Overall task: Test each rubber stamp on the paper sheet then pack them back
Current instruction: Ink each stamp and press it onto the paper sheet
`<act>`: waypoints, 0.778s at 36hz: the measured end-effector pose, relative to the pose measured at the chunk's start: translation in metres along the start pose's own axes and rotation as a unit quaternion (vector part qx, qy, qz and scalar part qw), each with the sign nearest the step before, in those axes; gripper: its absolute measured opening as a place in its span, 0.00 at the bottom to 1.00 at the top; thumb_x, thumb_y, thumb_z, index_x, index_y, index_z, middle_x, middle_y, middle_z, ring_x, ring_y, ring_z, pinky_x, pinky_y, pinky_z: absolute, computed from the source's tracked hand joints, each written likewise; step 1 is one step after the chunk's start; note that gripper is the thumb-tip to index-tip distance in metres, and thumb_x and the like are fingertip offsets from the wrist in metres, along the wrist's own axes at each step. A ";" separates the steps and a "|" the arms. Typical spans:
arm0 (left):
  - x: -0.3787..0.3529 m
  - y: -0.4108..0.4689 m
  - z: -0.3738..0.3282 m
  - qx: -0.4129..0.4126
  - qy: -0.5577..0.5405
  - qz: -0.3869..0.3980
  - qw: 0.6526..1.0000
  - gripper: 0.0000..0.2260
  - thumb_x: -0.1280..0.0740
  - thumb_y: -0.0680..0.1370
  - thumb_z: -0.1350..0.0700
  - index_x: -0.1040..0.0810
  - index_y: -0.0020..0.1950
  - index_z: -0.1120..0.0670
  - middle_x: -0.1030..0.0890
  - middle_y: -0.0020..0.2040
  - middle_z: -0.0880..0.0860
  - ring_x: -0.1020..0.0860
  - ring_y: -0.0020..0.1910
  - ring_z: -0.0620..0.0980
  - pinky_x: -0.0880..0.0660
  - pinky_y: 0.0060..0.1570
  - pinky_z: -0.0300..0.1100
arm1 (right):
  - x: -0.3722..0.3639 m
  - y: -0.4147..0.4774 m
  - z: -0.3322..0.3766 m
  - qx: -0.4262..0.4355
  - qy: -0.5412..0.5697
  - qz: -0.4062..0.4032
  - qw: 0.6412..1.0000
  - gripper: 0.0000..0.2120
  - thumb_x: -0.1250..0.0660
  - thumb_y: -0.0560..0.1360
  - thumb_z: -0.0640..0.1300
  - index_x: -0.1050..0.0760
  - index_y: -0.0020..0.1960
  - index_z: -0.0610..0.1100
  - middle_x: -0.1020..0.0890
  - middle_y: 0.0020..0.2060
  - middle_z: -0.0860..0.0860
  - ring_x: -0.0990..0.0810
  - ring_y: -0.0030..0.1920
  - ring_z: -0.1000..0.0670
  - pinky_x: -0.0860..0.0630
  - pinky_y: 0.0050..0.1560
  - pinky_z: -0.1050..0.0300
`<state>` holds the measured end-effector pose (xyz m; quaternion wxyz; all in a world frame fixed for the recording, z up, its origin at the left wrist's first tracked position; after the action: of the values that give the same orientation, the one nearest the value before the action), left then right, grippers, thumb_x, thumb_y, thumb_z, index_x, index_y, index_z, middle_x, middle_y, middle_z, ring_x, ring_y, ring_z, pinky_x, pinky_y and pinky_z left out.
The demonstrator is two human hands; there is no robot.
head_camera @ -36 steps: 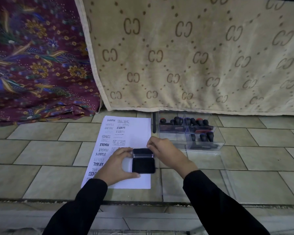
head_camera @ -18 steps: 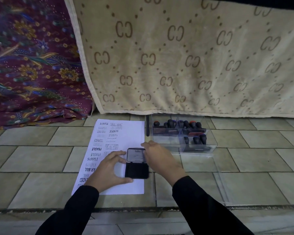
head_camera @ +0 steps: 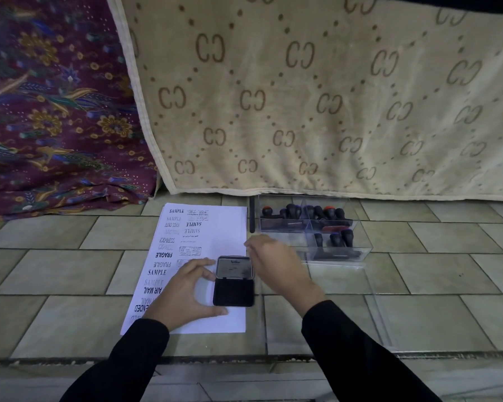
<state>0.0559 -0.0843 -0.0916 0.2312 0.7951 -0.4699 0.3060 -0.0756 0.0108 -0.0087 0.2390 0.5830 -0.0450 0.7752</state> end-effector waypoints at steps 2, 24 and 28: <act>0.000 -0.001 0.001 0.006 -0.003 0.004 1.000 0.29 0.26 0.55 0.28 0.28 0.49 0.39 0.35 0.65 0.29 0.38 0.65 0.28 0.42 0.59 0.23 | 0.028 0.005 -0.010 -0.014 0.046 -0.066 0.997 0.09 0.42 0.78 0.41 0.23 0.52 0.43 0.19 0.47 0.47 0.19 0.42 0.46 0.22 0.41 0.51; 0.009 -0.006 -0.006 -0.034 0.042 -0.081 0.995 0.15 0.43 0.81 0.63 0.25 0.62 0.48 0.25 0.62 0.41 0.35 0.67 0.33 0.39 0.68 0.32 | 0.025 0.086 -0.138 -0.211 -0.086 0.029 0.973 0.05 0.37 0.76 0.40 0.27 0.48 0.37 0.21 0.48 0.39 0.22 0.48 0.39 0.29 0.39 0.54; 0.009 -0.007 -0.008 -0.038 0.055 -0.080 0.995 0.16 0.42 0.80 0.64 0.26 0.63 0.49 0.27 0.63 0.41 0.35 0.67 0.33 0.40 0.68 0.31 | 0.023 0.086 -0.136 -0.221 -0.106 0.022 0.969 0.04 0.35 0.75 0.39 0.26 0.47 0.38 0.21 0.47 0.40 0.21 0.47 0.39 0.29 0.38 0.53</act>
<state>0.0631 -0.0818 -0.0806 0.3100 0.8031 -0.4024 0.3115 -0.2369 -0.0100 -0.0125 0.3385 0.5936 -0.2530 0.6849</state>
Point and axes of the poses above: each hand's wrist, its own y-axis towards the middle knuckle, its own x-axis out of the back of the hand, z = x × y, the point moved 10 cm from there along y, towards the middle knuckle
